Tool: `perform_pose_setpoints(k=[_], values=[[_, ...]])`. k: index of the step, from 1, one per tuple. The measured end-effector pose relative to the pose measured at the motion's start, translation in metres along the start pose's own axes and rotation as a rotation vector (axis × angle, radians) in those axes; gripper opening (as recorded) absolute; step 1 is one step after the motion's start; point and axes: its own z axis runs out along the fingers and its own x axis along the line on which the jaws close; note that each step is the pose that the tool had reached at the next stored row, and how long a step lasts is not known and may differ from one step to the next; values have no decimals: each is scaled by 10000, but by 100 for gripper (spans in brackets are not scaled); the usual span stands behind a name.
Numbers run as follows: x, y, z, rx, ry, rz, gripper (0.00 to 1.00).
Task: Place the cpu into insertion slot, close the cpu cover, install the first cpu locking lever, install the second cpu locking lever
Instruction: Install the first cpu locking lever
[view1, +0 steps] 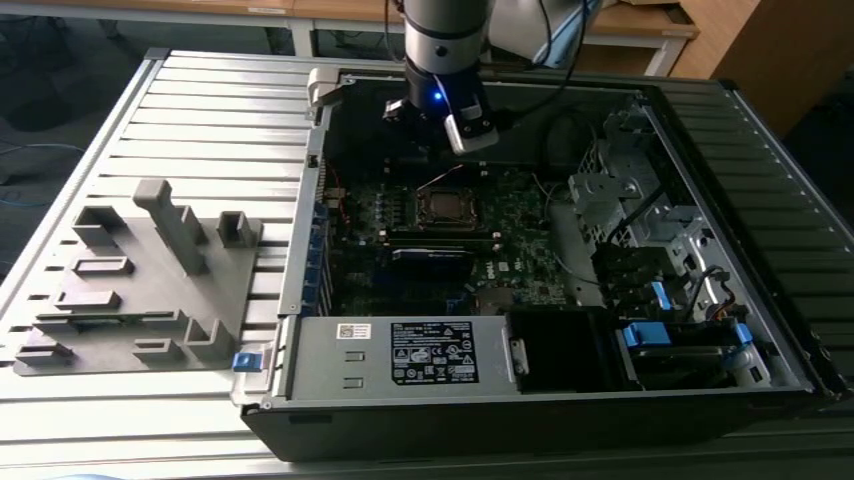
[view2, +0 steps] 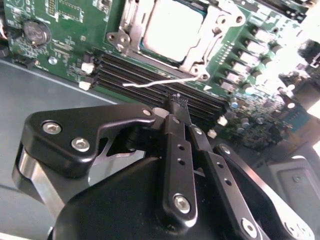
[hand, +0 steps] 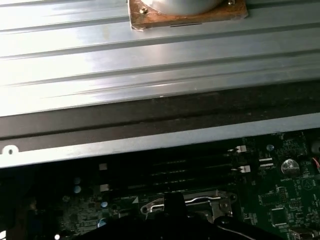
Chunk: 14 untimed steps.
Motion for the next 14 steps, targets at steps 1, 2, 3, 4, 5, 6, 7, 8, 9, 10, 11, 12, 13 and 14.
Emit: perform_pose_setpoints(k=[1,2,3,4,5,6,7,8,9,10,11,12,13,14], values=[[-14,0,9,0,-2,10,11],[-27,0,21,0,-4,19,11],[-40,0,32,1,-6,29,11],[-52,0,43,1,-8,38,11],[-62,0,52,1,-10,46,11],[-71,0,61,1,-11,53,11],[-78,1,66,2,-11,56,11],[-85,1,71,2,-12,59,11],[-90,2,77,2,-12,61,11],[-92,3,84,2,-13,65,11],[-94,6,90,2,-14,68,11],[-96,10,98,2,-15,70,11],[-96,17,107,3,-15,73,11],[-96,24,116,2,-15,74,11]])
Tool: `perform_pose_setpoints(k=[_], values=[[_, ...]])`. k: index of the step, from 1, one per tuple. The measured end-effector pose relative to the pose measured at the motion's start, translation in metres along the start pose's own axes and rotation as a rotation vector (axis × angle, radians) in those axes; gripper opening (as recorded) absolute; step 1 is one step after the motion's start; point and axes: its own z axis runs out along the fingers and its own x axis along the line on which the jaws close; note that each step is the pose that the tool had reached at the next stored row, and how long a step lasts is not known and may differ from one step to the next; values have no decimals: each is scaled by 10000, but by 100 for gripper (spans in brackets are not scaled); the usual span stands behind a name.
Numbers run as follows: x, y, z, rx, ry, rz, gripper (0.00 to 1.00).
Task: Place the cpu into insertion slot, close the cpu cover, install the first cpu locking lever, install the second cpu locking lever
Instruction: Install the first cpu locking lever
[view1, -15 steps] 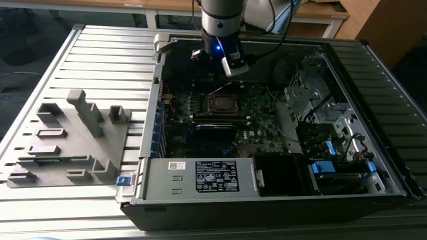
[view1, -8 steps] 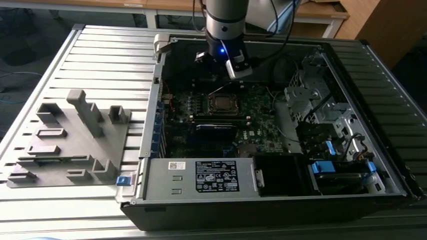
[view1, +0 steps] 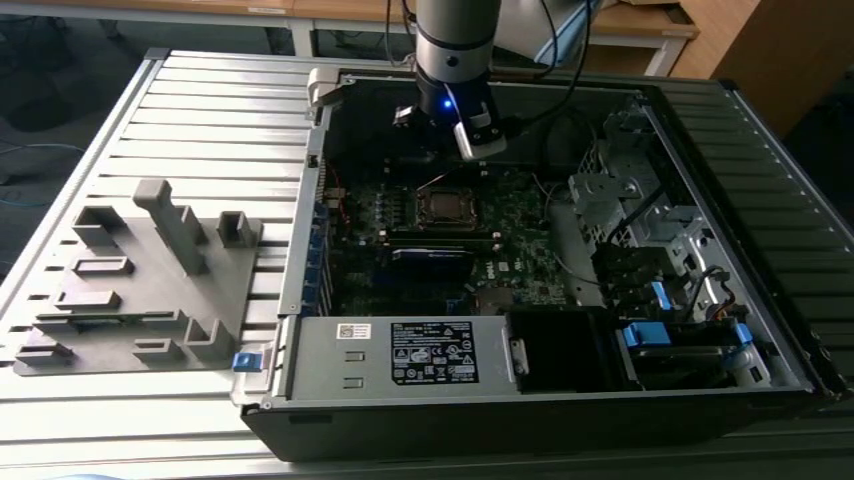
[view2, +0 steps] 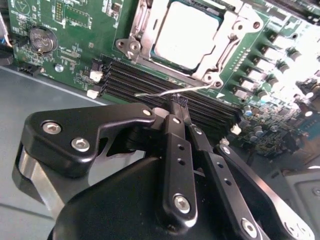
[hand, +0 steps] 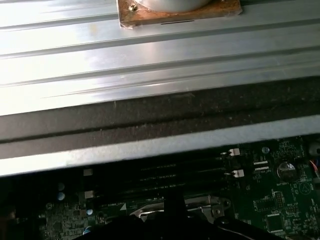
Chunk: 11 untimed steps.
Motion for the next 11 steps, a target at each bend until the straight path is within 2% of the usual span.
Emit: perform_pose_setpoints(k=[11], values=[[-3,75,56,9,-2,3,11]])
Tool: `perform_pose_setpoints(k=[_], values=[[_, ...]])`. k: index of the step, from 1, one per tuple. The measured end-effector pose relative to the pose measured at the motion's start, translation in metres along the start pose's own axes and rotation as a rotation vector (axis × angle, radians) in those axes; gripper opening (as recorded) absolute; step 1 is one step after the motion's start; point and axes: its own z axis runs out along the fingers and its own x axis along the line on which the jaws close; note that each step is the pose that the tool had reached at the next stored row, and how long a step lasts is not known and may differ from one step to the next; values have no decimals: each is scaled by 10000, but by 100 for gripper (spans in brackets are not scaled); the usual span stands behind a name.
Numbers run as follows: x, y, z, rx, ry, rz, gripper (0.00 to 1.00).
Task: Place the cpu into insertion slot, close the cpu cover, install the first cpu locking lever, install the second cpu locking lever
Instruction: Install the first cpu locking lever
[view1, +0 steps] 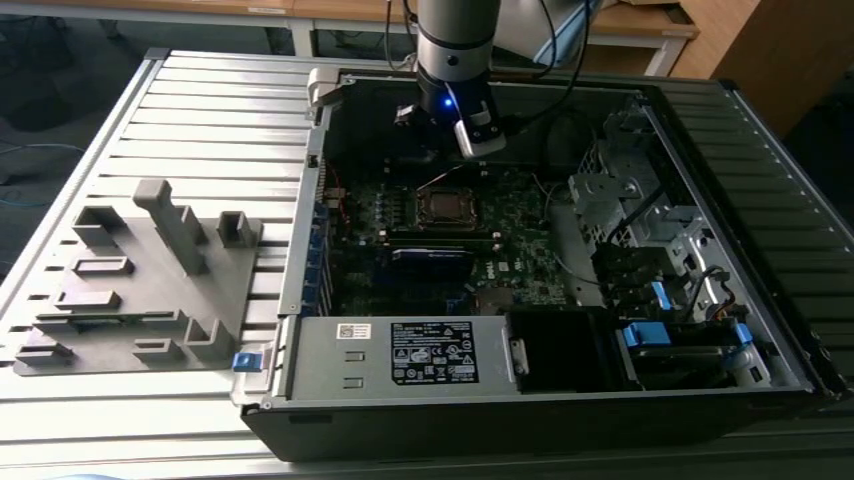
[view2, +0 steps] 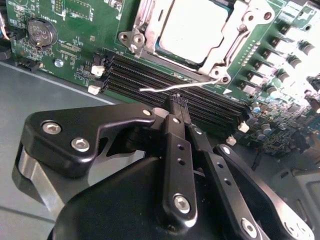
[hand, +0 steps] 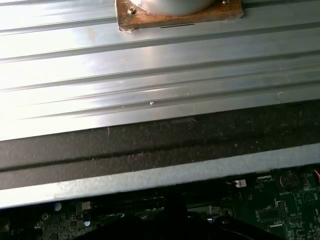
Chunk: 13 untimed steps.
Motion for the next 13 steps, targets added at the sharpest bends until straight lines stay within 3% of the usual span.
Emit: perform_pose_setpoints(k=[5,13], values=[[0,1,2,7,0,1,11],[-10,-6,2,90,-13,-4,11]])
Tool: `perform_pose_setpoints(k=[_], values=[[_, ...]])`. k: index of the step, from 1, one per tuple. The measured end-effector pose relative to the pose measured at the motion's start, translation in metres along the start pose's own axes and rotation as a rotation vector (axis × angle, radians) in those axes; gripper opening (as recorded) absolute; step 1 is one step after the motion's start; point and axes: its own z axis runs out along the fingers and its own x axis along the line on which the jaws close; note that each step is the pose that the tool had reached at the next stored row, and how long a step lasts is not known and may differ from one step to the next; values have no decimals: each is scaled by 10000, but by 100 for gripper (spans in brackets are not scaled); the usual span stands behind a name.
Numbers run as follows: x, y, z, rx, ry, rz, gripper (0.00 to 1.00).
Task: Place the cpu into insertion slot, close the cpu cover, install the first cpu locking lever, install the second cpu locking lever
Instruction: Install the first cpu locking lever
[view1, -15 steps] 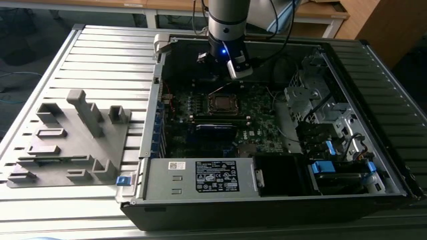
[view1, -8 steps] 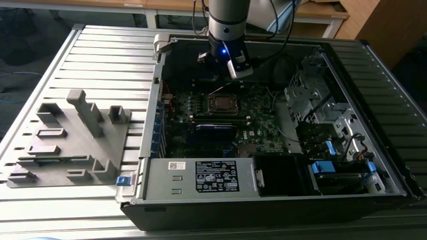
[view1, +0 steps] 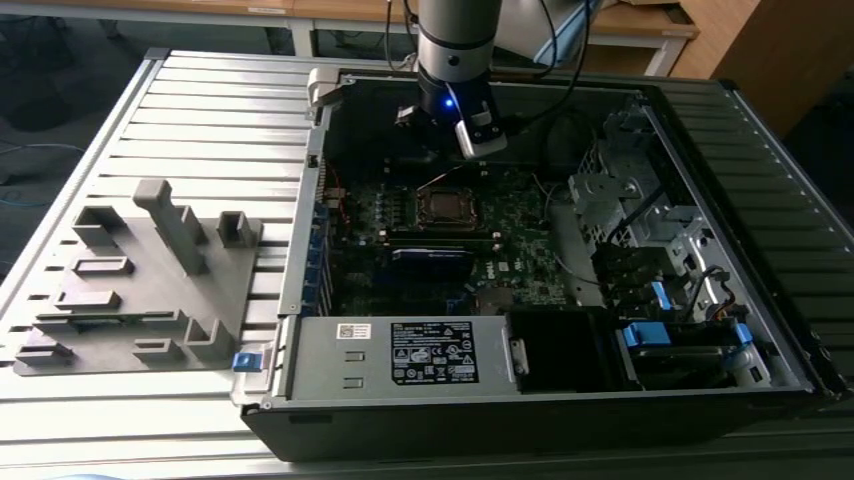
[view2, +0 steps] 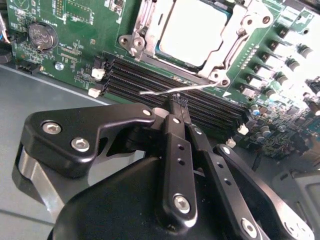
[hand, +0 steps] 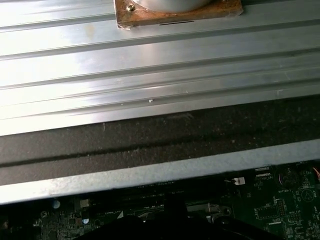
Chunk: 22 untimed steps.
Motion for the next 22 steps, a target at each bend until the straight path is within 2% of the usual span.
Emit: perform_pose_setpoints(k=[22], values=[[0,-10,50,6,-2,2,11]])
